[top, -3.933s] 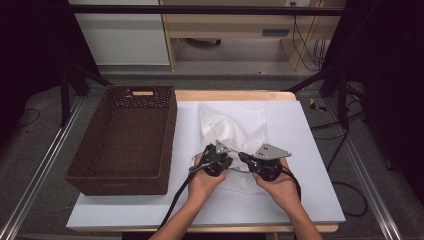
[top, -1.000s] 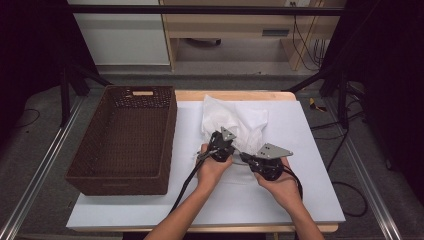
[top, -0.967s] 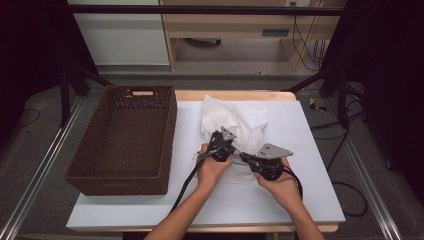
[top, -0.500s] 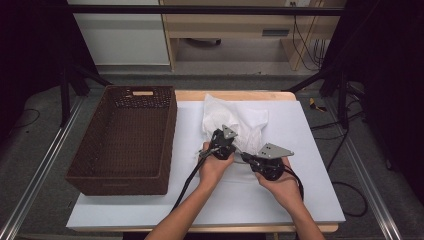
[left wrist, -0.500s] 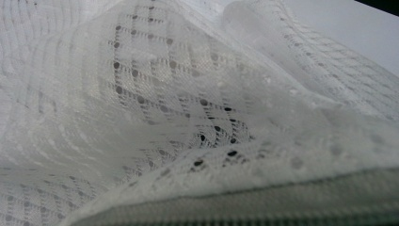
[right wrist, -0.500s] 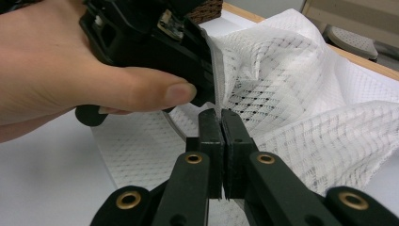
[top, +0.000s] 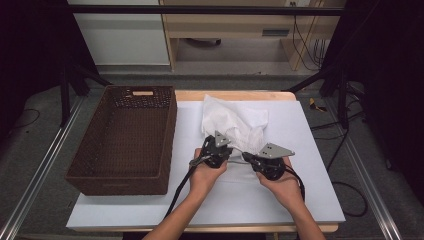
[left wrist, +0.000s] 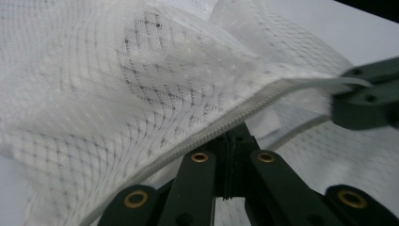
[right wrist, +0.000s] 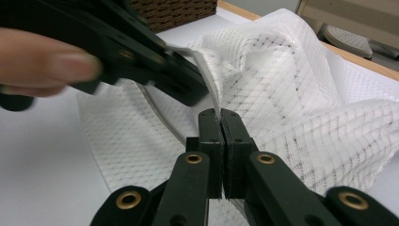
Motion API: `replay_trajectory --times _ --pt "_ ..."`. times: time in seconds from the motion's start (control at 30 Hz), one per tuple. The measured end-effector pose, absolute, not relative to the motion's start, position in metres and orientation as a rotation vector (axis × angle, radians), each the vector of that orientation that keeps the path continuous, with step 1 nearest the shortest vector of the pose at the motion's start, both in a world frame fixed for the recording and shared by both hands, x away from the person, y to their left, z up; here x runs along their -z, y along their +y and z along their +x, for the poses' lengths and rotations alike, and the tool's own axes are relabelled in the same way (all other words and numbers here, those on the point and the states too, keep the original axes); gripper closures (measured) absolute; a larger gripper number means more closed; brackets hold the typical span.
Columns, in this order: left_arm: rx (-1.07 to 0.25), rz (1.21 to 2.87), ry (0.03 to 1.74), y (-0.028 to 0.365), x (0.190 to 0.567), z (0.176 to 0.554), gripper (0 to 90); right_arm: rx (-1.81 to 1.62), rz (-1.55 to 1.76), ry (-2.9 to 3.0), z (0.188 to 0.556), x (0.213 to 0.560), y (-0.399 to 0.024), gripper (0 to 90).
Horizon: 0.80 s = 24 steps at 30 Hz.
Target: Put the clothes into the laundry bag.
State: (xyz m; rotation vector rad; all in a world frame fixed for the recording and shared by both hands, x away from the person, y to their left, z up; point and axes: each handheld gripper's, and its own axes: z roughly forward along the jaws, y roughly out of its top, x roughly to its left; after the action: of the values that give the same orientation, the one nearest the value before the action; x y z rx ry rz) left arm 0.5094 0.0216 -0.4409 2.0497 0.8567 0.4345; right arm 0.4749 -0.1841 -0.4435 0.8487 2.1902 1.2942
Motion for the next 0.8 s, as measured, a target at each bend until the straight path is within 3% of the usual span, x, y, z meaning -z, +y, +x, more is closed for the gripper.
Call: replay_trajectory --times 0.3,0.53,0.7,0.8 --pt "-0.491 2.014 0.828 0.054 0.413 0.479 90.0 -1.292 0.867 2.168 0.477 0.443 -0.186 89.0" --pt "-0.638 2.001 0.855 0.067 0.412 0.476 56.5 -1.3 0.871 2.153 0.479 0.442 -0.186 89.0" --pt "-0.667 2.072 0.855 0.065 0.429 0.477 46.9 -1.306 0.875 2.146 0.479 0.441 -0.189 88.9" --pt "-0.68 2.079 0.852 0.064 0.434 0.478 46.1 -1.311 0.878 2.138 0.479 0.44 -0.191 88.9"
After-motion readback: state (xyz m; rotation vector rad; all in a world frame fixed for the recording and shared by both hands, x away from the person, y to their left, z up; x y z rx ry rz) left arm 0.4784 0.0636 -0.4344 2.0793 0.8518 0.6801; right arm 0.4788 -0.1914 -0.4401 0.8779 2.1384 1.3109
